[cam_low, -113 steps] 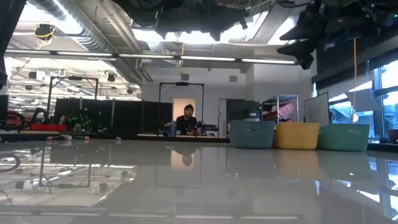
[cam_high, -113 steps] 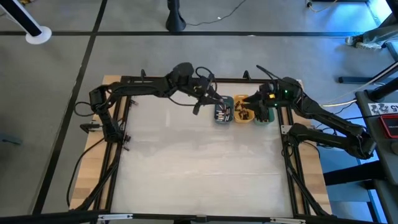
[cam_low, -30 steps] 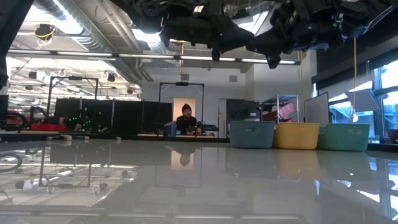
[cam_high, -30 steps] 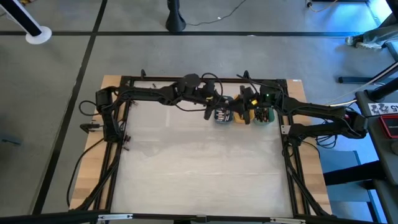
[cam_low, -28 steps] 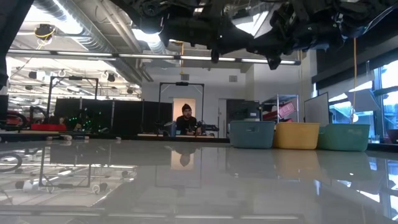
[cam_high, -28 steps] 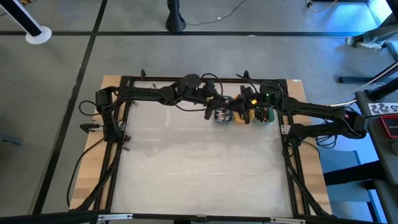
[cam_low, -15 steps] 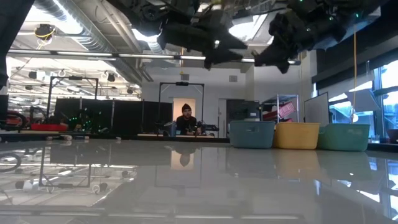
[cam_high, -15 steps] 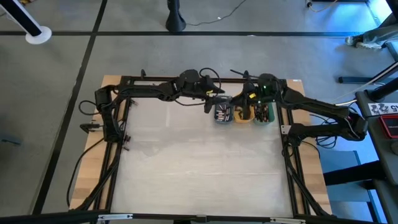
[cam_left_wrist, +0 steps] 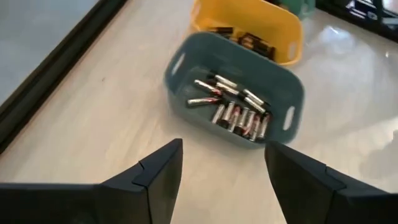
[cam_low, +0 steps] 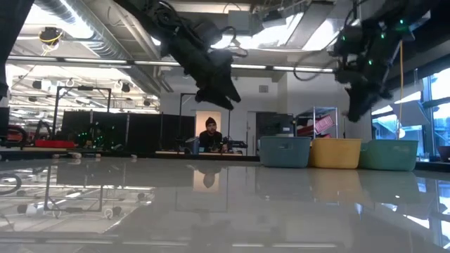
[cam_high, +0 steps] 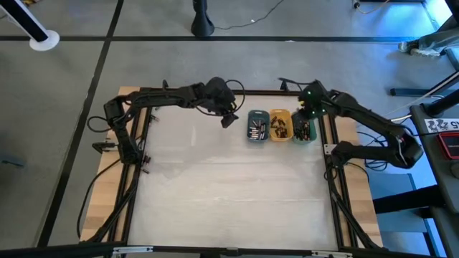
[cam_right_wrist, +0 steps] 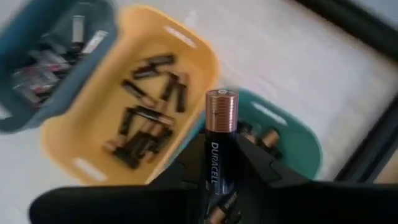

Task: Sort batteries
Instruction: Put the black battery into the green bin

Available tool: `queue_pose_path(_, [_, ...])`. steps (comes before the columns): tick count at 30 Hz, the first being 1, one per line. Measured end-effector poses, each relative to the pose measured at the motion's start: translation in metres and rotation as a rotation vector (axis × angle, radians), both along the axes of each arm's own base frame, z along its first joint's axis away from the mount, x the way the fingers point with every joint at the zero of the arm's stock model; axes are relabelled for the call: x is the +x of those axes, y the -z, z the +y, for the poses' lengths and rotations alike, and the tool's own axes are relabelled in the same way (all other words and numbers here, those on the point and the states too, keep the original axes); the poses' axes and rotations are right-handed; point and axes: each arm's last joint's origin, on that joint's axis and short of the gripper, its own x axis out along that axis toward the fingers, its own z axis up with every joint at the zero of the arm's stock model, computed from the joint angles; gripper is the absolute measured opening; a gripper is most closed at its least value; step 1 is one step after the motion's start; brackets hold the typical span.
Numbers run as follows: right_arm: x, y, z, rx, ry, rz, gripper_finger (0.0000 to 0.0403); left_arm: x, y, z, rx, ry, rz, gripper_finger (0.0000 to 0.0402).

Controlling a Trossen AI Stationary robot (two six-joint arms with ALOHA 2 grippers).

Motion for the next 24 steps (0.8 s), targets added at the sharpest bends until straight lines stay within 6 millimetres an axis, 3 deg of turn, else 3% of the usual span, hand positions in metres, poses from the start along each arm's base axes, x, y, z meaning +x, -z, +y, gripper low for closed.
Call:
queue_pose_path(5, [-0.009, 0.021, -0.006, 0.039, 0.116, -0.006, 0.0051, 0.003, 0.000, -0.007, 0.057, 0.072, 0.010, 0.0210])
queue_pose_path(14, [-0.003, 0.050, -0.014, 0.146, 0.194, 0.100, 0.0051, 0.000, 0.004, -0.010, 0.068, 0.113, 0.068, 0.0209])
queue_pose_path(24, [0.006, 0.083, -0.027, 0.196, 0.222, 0.269, 0.0066, -0.016, 0.017, -0.015, -0.015, 0.062, 0.280, 0.0209])
